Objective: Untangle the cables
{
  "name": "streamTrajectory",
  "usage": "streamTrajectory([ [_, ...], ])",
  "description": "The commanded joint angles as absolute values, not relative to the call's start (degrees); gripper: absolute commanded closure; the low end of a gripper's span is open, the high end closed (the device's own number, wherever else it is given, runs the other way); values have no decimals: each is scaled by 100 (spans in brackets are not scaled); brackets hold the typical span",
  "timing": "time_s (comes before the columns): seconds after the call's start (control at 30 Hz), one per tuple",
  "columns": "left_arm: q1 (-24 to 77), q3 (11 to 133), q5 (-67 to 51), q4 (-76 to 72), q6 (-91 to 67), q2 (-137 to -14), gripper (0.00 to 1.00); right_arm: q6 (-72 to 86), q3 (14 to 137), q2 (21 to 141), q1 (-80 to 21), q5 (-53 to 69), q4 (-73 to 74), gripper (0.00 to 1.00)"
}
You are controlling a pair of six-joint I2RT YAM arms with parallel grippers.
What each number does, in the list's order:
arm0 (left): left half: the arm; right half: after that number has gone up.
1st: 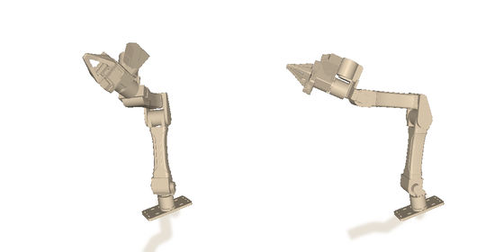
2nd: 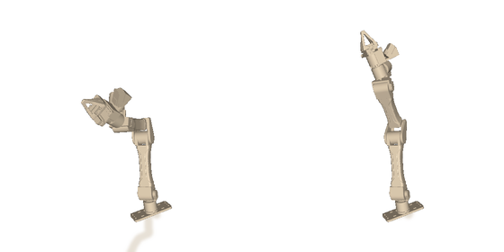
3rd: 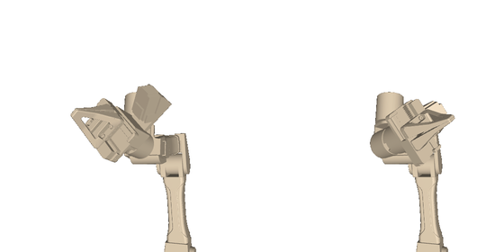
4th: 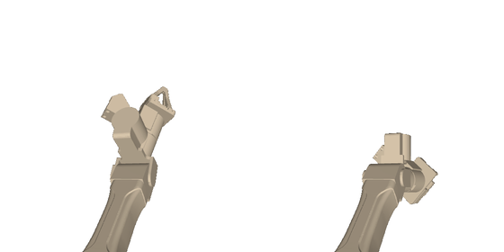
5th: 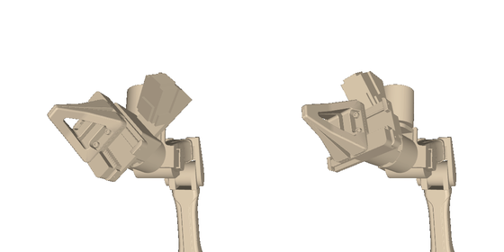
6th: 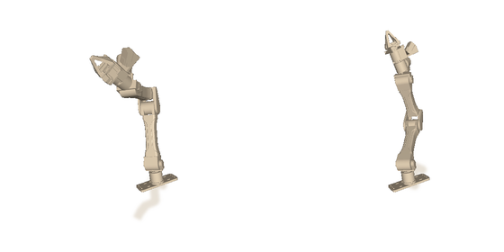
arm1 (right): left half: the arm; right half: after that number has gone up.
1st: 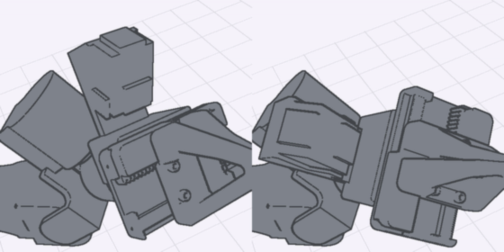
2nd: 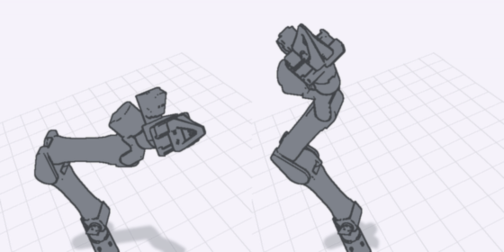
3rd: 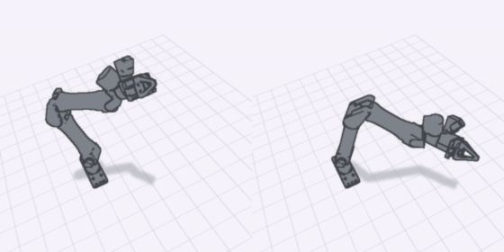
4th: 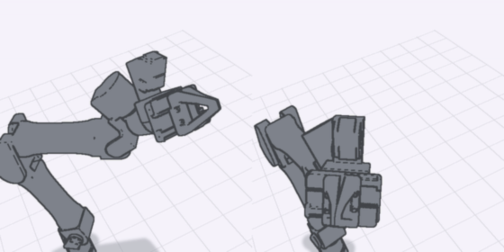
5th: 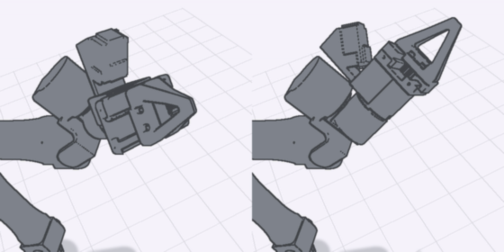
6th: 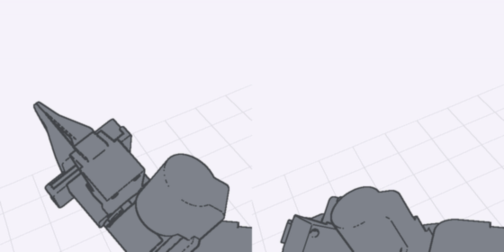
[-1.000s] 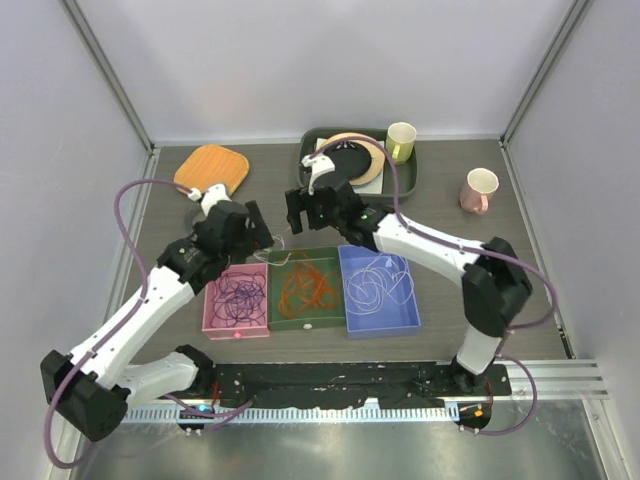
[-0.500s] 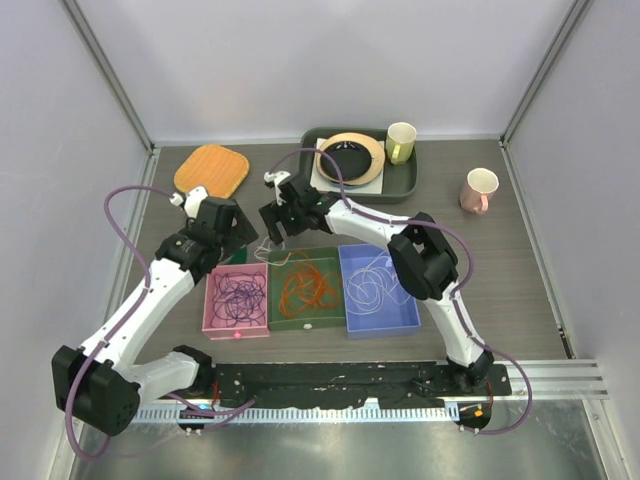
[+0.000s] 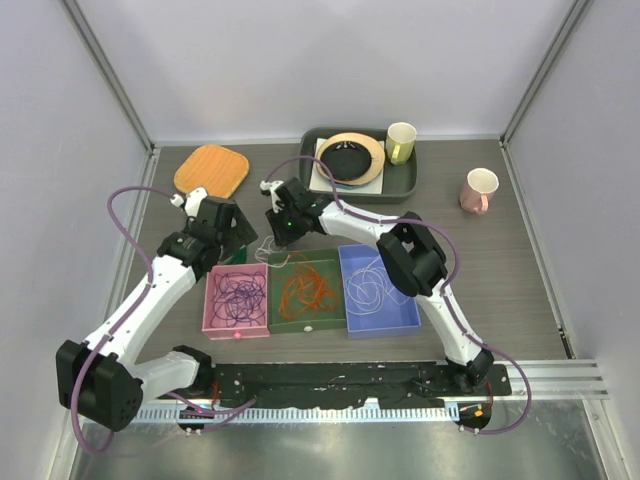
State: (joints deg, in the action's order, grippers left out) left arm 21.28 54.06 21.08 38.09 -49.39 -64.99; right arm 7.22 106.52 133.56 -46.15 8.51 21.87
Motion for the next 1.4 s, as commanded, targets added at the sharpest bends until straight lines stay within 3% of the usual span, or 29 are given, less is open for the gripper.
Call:
streamTrajectory([
  [0.0, 2083, 5388, 2057, 3683, -4975, -6451, 0, 712, 11056, 13368, -4606, 721, 2022, 80],
  [0.1, 2083, 5370, 1978, 3630, -4957, -6381, 0, 686, 11416, 13254, -4527, 519, 1987, 99],
  [0.87, 2083, 5168, 1073, 2988, -5018, -6056, 0, -711, 11338, 9634, -4430, -2171, -202, 99],
  [1.03, 2092, 5098, 923, 2944, -5010, -6047, 0, -888, 10548, 8922, -4438, -2320, -642, 99],
  [1.17, 2092, 5063, 932, 2979, -5027, -6021, 0, -818, 10003, 8421, -4438, -2434, -98, 99],
  [1.37, 2092, 4966, 932, 2971, -5027, -5985, 0, -89, 7755, 7086, -4438, -2908, 211, 99],
])
